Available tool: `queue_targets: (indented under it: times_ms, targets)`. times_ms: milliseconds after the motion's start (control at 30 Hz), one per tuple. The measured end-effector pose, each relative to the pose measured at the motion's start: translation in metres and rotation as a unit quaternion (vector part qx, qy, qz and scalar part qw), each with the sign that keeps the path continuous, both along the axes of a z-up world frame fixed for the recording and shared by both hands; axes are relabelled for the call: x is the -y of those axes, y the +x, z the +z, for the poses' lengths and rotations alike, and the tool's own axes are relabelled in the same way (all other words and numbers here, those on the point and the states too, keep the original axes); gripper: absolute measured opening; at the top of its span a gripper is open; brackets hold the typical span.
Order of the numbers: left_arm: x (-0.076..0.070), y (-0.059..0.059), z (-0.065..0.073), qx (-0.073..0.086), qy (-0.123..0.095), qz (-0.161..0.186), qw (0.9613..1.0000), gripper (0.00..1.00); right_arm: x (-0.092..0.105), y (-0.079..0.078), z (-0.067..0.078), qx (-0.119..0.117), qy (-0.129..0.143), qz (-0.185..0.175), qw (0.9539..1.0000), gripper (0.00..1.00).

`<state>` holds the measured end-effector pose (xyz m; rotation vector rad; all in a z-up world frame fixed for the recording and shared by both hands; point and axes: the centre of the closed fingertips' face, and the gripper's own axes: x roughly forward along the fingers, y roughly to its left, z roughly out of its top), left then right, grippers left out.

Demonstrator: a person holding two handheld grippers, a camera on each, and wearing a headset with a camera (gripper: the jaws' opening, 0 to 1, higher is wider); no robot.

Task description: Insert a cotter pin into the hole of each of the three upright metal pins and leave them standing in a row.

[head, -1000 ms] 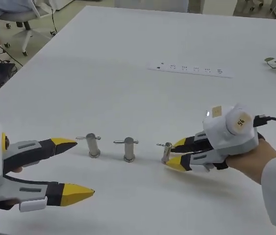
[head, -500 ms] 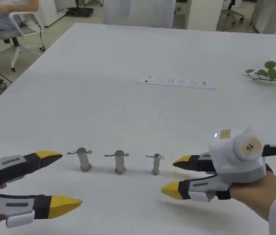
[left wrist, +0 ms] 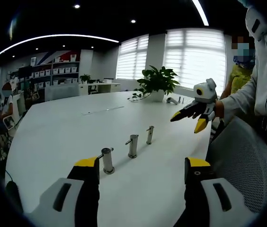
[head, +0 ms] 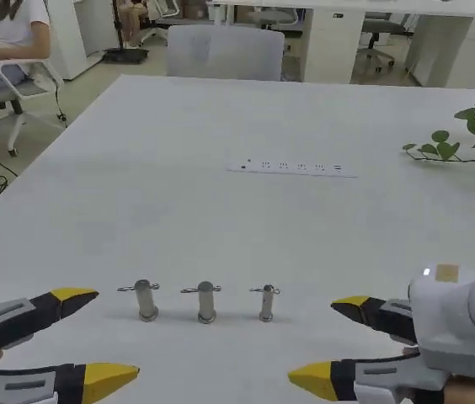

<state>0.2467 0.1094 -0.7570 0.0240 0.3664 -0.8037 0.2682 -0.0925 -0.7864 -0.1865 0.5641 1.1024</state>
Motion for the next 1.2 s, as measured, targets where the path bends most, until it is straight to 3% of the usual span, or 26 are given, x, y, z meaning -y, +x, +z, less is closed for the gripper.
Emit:
queue_targets:
  times_ms: [133, 267, 533, 967, 1100, 1200]
  targets:
    - [-0.005, -0.005, 0.002, -0.005, 0.004, 0.002, 1.0, 0.74, 0.004, -0.013, 0.003, 0.002, -0.007, -0.005, 1.0, 0.81]
    - [-0.009, -0.007, 0.009, 0.003, -0.001, 0.012, 0.9999, 0.75, 0.009, -0.022, 0.013, 0.006, -0.002, -0.019, 0.9998, 0.85]
    - [-0.019, -0.01, 0.008, -0.009, -0.01, 0.032, 0.9994, 0.84, 0.021, -0.034, 0.022, 0.015, -0.015, -0.029, 0.9994, 0.9]
    - [-0.041, -0.008, 0.008, -0.011, -0.032, 0.064, 0.9974, 0.94, 0.031, -0.035, 0.014, 0.005, -0.029, -0.053, 0.9981, 0.92]
    - [-0.045, -0.008, 0.004, -0.014, -0.022, 0.069, 0.9973, 0.96, 0.029, -0.036, 0.011, 0.003, -0.033, -0.054, 0.998, 0.92]
    - [-0.046, -0.008, 0.005, -0.016, -0.031, 0.074, 0.9966, 0.98, 0.028, -0.036, 0.012, 0.007, -0.034, -0.056, 0.9978, 0.92]
